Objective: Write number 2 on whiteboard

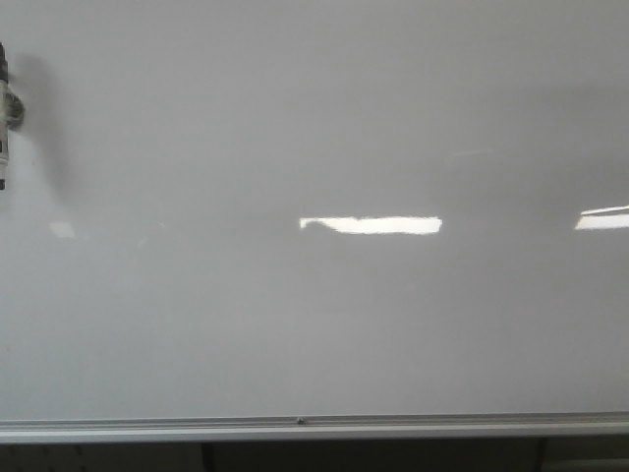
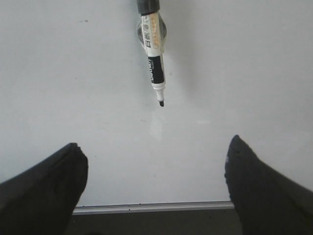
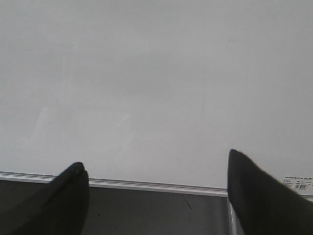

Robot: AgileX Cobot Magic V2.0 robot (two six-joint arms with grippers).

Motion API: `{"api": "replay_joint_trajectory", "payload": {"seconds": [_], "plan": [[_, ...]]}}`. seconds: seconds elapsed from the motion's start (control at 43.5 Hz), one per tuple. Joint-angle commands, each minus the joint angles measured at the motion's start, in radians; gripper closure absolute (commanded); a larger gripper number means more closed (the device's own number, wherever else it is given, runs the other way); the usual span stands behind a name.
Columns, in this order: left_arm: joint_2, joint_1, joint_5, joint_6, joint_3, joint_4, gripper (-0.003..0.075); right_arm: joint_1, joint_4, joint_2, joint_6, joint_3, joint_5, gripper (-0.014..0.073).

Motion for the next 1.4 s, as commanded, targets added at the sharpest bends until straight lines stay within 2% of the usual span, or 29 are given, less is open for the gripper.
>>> {"api": "replay_joint_trajectory", "payload": {"seconds": [0.0,0.666,0.965,1.378], "plan": [[0.056,-0.009,-0.082,0.002,-0.063,-0.032,0.0155,0.001,-0.007,0.005,-0.008,-0.037,-0.058,-0.0008],[0.473,-0.009,-0.173,0.002,-0.290,-0.041,0.0155,0.001,-0.007,0.005,-0.008,-0.037,-0.059,-0.0008],[0.551,-0.009,-0.189,0.002,-0.337,-0.041,0.0156,0.001,-0.007,0.005,-0.008,-0.037,-0.059,-0.0008],[0.557,-0.014,-0.225,0.003,-0.337,-0.012,0.0156,0.001,-0.007,0.005,-0.008,-0.037,-0.061,-0.0008]]}}
